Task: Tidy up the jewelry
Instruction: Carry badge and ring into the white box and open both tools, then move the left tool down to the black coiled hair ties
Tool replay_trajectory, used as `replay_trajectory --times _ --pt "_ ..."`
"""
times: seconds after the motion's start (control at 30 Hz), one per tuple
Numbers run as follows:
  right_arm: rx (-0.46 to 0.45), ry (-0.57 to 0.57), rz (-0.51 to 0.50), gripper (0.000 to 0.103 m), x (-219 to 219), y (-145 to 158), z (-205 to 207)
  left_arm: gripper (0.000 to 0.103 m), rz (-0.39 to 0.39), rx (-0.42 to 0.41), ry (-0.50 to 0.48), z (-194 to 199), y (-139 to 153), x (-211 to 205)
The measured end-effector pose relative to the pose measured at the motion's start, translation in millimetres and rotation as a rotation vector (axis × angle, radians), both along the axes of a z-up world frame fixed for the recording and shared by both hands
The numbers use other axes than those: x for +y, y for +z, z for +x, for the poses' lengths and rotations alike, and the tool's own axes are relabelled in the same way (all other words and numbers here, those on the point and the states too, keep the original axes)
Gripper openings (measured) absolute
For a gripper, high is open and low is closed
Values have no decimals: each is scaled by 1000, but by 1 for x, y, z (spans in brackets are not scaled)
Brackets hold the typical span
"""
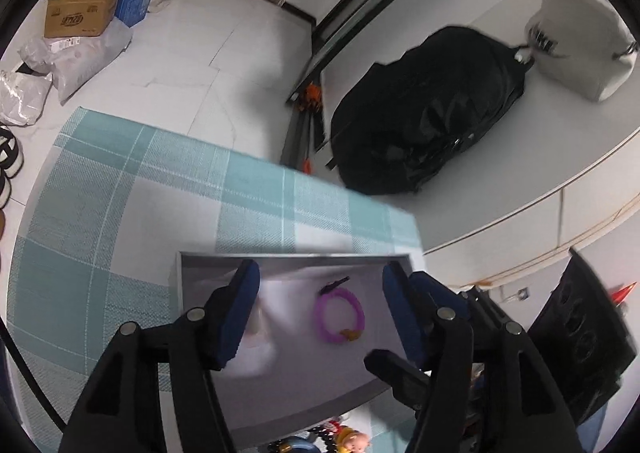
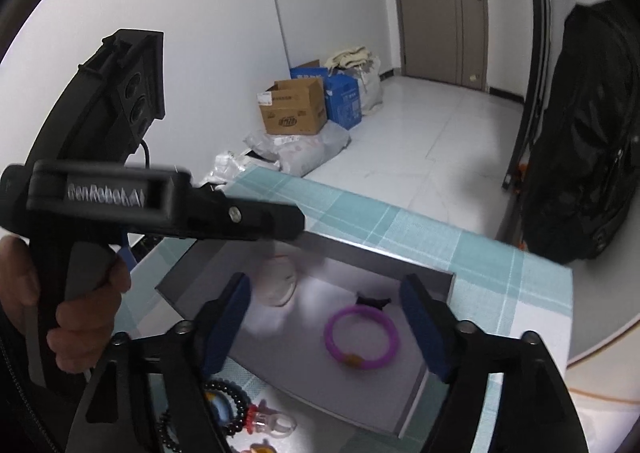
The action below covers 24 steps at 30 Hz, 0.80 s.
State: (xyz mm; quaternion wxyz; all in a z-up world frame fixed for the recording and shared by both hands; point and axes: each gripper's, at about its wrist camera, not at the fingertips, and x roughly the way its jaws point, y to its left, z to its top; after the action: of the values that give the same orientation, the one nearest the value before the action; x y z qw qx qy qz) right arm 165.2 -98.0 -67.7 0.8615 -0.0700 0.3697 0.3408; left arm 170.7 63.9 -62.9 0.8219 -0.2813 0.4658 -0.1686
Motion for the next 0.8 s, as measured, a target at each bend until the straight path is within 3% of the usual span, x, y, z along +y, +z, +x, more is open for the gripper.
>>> replay_trajectory --times 0.13,0.23,0.4,0.57,0.8 --pt "-29 -12 24 85 -7 6 -5 73 -4 -64 26 -9 13 6" --pt "-35 -32 42 87 -12 10 -7 73 25 -106 47 -16 22 6" --pt "-42 -74 71 98 -15 16 -11 73 155 -167 68 -31 32 -4" --pt "-41 -119 146 101 -32 25 -20 74 273 -186 90 -50 35 -14" --pt "-58 -166 191 103 -49 36 -41 74 348 -209 143 -77 42 -12"
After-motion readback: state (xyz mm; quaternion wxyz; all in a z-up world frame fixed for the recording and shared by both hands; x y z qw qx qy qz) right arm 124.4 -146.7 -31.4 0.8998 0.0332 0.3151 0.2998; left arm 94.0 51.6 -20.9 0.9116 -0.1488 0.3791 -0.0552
